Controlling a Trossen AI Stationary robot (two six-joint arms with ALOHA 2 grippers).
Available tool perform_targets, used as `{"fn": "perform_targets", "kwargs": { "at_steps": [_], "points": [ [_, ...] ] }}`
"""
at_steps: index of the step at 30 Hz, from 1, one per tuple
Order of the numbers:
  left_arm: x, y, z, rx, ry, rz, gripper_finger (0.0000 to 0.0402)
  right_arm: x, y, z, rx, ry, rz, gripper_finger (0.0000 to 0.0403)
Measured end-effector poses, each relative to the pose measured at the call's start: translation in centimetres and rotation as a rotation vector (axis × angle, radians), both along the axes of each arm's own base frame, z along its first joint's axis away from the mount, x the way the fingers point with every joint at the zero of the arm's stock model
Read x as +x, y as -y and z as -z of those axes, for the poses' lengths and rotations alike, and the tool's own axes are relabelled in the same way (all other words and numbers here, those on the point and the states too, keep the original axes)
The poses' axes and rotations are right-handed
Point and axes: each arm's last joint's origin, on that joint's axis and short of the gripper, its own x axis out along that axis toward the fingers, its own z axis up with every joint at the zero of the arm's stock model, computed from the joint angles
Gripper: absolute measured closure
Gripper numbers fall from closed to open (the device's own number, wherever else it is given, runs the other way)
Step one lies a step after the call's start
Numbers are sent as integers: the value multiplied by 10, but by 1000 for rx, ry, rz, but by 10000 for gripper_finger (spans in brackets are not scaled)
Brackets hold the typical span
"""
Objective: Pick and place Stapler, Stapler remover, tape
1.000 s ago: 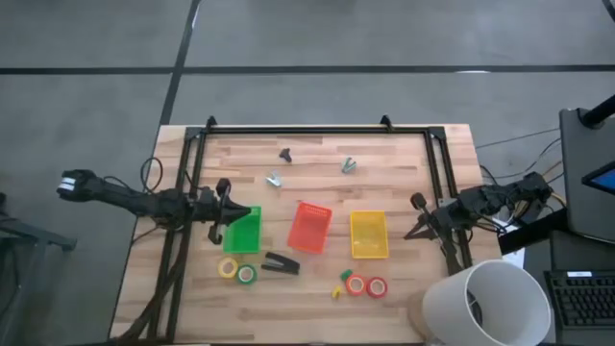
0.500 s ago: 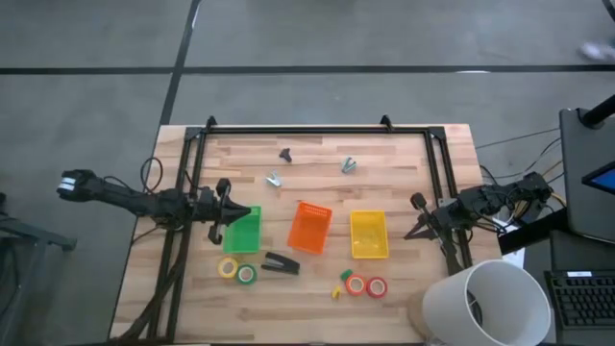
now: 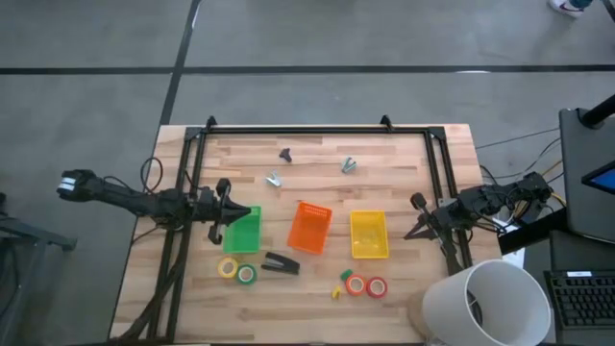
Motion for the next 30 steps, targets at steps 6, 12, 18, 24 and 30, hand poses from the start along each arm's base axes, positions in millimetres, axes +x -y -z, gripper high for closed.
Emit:
{"fn": "perform_targets", "kwargs": {
  "at_steps": [6, 12, 18, 24, 30],
  "points": [
    [0, 0, 0, 0, -1, 0, 385, 0, 0, 0, 0, 0, 0, 394],
    [0, 0, 0, 0, 0, 0, 385, 0, 0, -2, -51, 44, -11, 394],
    [0, 0, 0, 0, 0, 0, 385, 1, -1, -20, -20, 238, -7, 394],
    [0, 0, 0, 0, 0, 0, 385, 1, 0, -30, 49, 346, 1, 394],
    [0, 0, 0, 0, 0, 0, 385, 10, 0, -22, 94, 267, 124, 394]
  ]
}}
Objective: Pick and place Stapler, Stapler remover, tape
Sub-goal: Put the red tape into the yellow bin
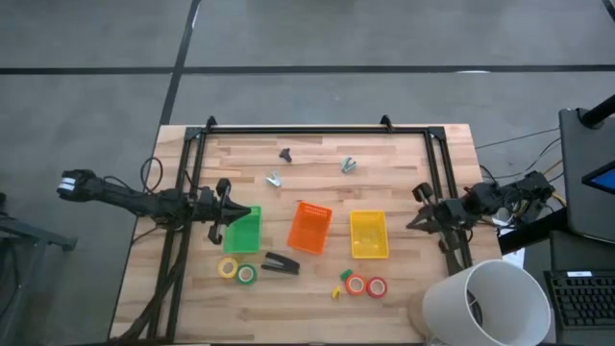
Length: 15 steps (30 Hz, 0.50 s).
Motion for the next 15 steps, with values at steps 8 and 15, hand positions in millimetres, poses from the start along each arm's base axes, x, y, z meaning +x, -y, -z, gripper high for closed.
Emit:
{"fn": "perform_targets", "kwargs": {
  "at_steps": [8, 15],
  "points": [
    [0, 0, 0, 0, 0, 0, 385, 28, -7, 29, 292, -137, 56, 394],
    [0, 0, 0, 0, 0, 0, 385, 49, -13, 43, 416, -372, 152, 372]
  ]
}}
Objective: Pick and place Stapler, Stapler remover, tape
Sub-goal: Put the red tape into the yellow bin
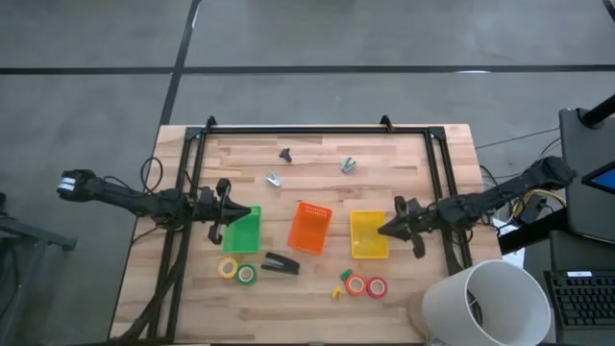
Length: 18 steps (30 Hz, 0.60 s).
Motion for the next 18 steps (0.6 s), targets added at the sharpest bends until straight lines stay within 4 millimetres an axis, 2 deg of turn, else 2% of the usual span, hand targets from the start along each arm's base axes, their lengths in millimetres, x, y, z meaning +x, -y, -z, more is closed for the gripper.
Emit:
{"fn": "perform_targets", "kwargs": {
  "at_steps": [7, 12, 18],
  "points": [
    [0, 0, 0, 0, 0, 0, 385, 28, -13, -5, 41, -136, 1, 292],
    [0, 0, 0, 0, 0, 0, 385, 54, -35, -19, 0, -173, -62, 235],
    [0, 0, 0, 0, 0, 0, 385, 76, -69, -33, -125, -367, -146, 212]
  ]
}}
